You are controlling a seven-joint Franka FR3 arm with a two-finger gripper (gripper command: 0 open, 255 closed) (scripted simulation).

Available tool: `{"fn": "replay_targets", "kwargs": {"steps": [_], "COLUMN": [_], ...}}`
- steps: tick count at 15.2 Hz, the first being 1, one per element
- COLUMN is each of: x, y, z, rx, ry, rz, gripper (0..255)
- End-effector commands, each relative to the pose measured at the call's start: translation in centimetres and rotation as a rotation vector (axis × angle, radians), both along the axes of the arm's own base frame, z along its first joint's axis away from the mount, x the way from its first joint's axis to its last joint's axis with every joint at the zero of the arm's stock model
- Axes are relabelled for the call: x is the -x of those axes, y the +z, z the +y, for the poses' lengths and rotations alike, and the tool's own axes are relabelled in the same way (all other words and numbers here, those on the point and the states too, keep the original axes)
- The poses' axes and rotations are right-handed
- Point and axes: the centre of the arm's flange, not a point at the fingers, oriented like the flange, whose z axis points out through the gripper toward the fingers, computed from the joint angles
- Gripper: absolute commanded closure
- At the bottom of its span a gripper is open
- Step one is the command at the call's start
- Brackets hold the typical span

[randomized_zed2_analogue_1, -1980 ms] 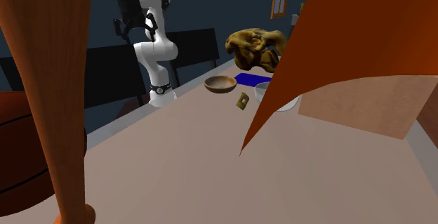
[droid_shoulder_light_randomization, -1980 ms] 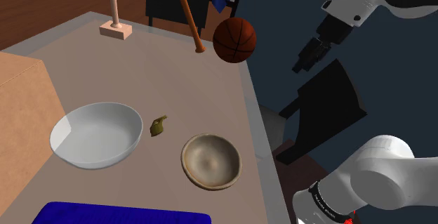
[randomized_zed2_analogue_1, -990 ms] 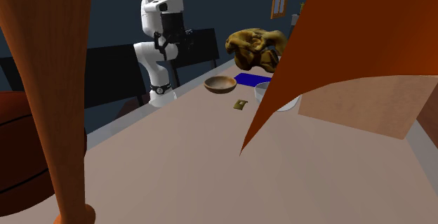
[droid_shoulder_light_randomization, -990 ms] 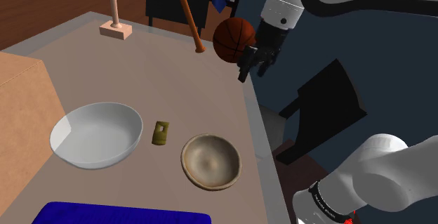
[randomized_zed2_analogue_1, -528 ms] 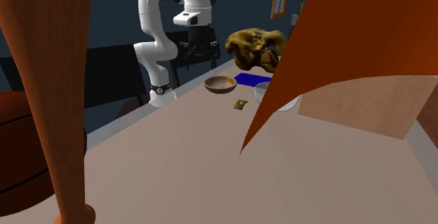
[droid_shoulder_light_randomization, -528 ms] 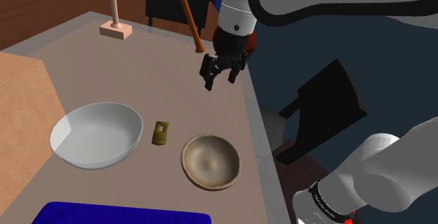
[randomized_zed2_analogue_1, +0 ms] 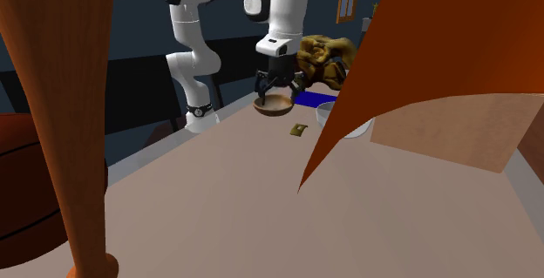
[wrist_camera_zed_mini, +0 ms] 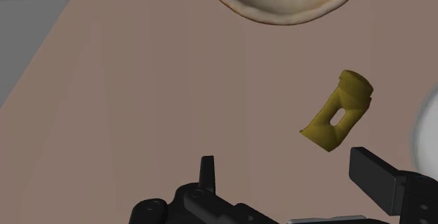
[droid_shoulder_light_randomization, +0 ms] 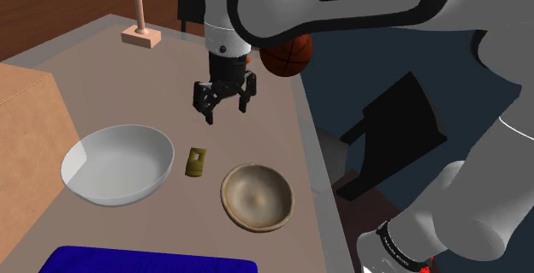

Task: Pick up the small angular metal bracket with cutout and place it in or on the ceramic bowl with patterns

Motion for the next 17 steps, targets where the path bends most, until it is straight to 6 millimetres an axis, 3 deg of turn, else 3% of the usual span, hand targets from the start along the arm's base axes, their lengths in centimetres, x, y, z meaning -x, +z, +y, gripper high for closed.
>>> {"fn": "replay_targets", "kwargs": {"steps": [1,6,14,17], "x": [-1.0,-3.9,-3.4,-3.4], "y": [-1.2,-4.7,-8.7,-8.7], "z": [2.5,8.2,7.9,7.9], "rx": [0.016,0.053,0.054,0.054], "ry": [-0.002,-0.003,-0.003,-0.003], "rz": [0.014,0.048,0.049,0.049], "gripper": [0,0,0,0]}}
